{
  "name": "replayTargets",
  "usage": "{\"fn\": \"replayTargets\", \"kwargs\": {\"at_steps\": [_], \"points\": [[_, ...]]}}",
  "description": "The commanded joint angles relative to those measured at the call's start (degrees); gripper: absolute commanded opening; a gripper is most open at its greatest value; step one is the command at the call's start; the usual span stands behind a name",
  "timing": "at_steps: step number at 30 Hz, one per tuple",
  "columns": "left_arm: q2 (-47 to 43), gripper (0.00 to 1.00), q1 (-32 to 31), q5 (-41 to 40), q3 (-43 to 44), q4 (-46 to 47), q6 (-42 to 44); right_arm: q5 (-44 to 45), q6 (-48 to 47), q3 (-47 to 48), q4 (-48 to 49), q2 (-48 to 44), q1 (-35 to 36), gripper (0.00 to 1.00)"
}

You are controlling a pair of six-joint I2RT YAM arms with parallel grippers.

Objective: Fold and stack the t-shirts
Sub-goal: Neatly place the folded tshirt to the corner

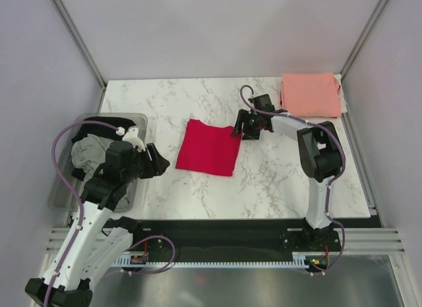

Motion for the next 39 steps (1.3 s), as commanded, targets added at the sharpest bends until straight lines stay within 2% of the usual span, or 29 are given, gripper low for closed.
{"fn": "replayTargets", "kwargs": {"at_steps": [1,8,9,12,15,17,20,21,24,26,33,39], "points": [[-0.6,0.6,0.2,-1.0,-0.4,2.3,2.4,-3.2,-0.8,3.0,2.7,4.3,0.0,0.66],[-0.5,0.61,0.1,-0.1,-0.5,2.5,2.3,-6.5,-2.2,0.8,7.6,7.8,-0.4,0.31],[-0.6,0.61,0.1,-0.1,-0.6,2.5,2.3,-8.6,-2.7,0.8,8.4,8.2,-0.5,0.19],[-1.0,0.6,0.1,-1.0,-0.5,2.4,2.2,-9.2,-5.4,1.9,6.2,8.0,-1.1,0.0],[-1.8,0.62,0.1,-5.0,2.0,-2.0,-0.6,-6.7,-9.8,4.4,-1.2,4.6,-2.5,0.0],[-4.4,0.63,0.1,-5.6,2.4,-2.9,-1.4,-1.3,-12.2,6.3,-5.2,1.1,-3.6,0.0],[-10.0,0.8,0.2,-8.5,-0.6,-1.4,-2.8,6.1,-15.7,11.6,-12.2,-1.8,-5.3,0.0],[-11.2,0.9,0.1,-8.8,-0.4,-1.2,-2.2,7.3,-16.4,13.8,-13.9,-2.3,-5.6,0.0],[-15.6,0.91,0.2,-14.8,-1.8,-1.1,-3.0,10.8,-19.5,18.4,-16.5,-3.3,-6.3,0.0],[-16.3,1.0,0.2,-16.6,-1.9,-1.3,-3.5,13.7,-21.1,21.0,-18.0,-3.5,-6.5,0.0],[-15.2,1.0,0.3,-15.5,-1.6,-1.7,-3.6,29.2,-28.9,30.5,-21.0,-5.6,-6.5,0.0],[-13.2,0.96,0.2,-14.2,-1.3,-1.6,-3.1,34.7,-33.5,36.0,-22.1,-6.3,-7.4,0.0]]}}
